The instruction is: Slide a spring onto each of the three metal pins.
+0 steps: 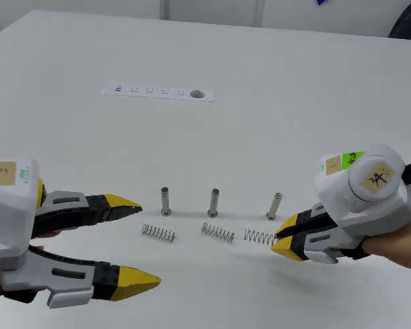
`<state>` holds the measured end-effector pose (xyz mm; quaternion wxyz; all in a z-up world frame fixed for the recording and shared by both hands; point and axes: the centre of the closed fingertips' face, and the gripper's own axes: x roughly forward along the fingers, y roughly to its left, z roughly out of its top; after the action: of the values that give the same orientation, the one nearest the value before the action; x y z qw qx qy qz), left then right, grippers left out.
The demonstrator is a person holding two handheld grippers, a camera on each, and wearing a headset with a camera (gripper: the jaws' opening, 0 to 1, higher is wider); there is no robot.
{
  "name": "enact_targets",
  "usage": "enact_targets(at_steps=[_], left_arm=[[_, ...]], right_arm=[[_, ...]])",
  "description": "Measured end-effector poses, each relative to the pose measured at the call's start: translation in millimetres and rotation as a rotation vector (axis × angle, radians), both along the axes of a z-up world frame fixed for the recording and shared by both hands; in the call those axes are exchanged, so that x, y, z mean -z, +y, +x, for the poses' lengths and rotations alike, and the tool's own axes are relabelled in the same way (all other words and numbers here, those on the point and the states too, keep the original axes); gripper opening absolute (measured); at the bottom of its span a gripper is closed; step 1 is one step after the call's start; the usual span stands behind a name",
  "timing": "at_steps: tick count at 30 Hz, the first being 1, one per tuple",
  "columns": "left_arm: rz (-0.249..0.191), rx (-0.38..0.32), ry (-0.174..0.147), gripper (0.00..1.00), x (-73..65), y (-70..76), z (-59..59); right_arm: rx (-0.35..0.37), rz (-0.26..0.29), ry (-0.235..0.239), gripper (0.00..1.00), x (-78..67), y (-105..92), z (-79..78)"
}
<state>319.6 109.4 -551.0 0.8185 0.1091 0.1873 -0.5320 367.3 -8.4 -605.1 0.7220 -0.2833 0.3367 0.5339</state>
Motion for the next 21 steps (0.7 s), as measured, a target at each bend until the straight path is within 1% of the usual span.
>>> enact_targets(at_steps=[3,8,12,16,18,21], left_arm=[[0.008,0.044,0.004,0.56,3.2,-11.2,2.3],[0.019,0.089,0.015,0.53,8.6,-23.1,5.2],[0.013,0.108,0.011,0.50,7.8,-30.6,6.9],[0.007,0.126,0.001,0.46,7.9,-36.5,8.5],[0.006,0.134,-0.004,0.42,8.2,-38.7,8.6],[0.004,0.139,-0.001,0.40,9.6,-41.8,8.5]], right_arm=[[-0.032,0.003,-0.010,0.11,-7.0,9.0,-3.1],[-0.082,0.007,-0.018,0.11,-17.4,22.1,-9.8],[-0.123,0.008,-0.026,0.11,-23.6,32.6,-16.0],[-0.153,0.023,-0.031,0.11,-28.8,44.1,-21.3],[-0.162,0.031,-0.028,0.11,-29.9,48.2,-22.7],[-0.172,0.036,-0.026,0.11,-30.2,52.3,-25.1]])
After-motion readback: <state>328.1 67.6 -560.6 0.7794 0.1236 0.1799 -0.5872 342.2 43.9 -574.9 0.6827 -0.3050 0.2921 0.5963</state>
